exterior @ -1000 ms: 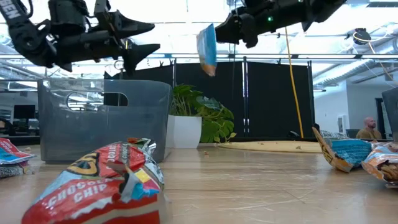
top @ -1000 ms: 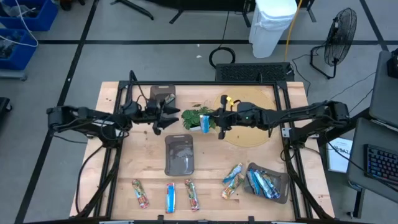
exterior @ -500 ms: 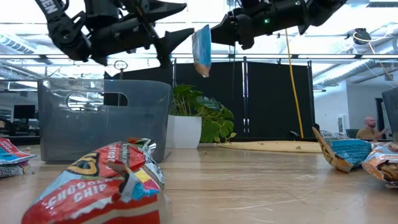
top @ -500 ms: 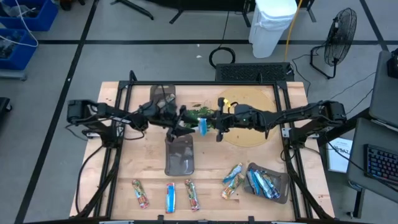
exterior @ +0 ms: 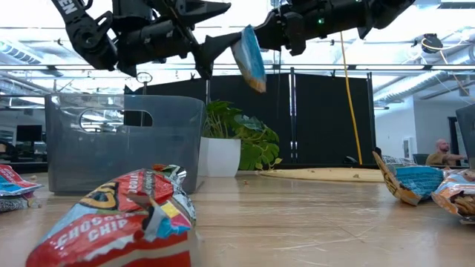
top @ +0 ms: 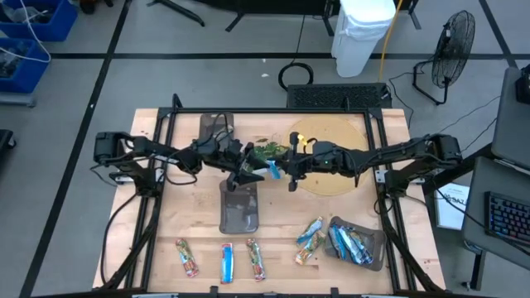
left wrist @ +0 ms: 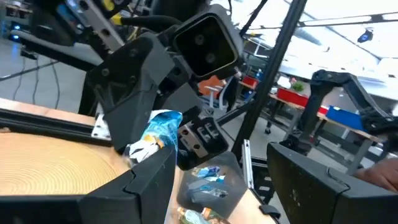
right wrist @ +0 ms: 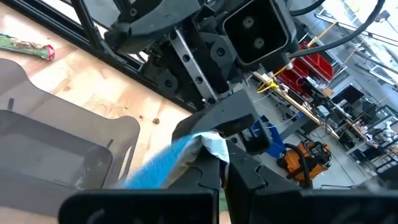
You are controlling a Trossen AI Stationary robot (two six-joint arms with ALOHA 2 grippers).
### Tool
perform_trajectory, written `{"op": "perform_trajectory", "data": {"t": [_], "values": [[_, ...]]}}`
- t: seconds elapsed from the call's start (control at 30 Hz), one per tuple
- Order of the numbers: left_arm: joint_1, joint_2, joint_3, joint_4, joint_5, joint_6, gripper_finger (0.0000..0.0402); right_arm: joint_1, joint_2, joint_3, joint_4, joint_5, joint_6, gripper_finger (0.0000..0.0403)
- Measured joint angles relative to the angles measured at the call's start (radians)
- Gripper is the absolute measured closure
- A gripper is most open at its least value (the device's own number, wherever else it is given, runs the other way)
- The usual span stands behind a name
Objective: Pick and place Granola Bars by type
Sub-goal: Put the top orange granola bar into the top black bin
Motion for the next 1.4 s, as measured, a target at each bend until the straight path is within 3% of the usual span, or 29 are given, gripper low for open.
{"op": "perform_trajectory", "data": {"t": [0.37, 0.7, 1.4], "values": [[0.004, -0.026, 0.0, -0.13, 0.008, 0.026, 0.0147, 0.001, -0.064, 0.0, -0.027, -0.003, 0.006, 0.0403], [0.004, -0.025, -0.001, -0.15, -0.169, 0.054, 0.0147, 0.028, -0.064, 0.0, -0.041, -0.005, 0.027, 0.0403], [-0.065, -0.025, 0.077, -0.16, -0.173, 0.104, 0.0147, 0.035, -0.064, 0.0, -0.043, -0.004, 0.039, 0.0403]]}}
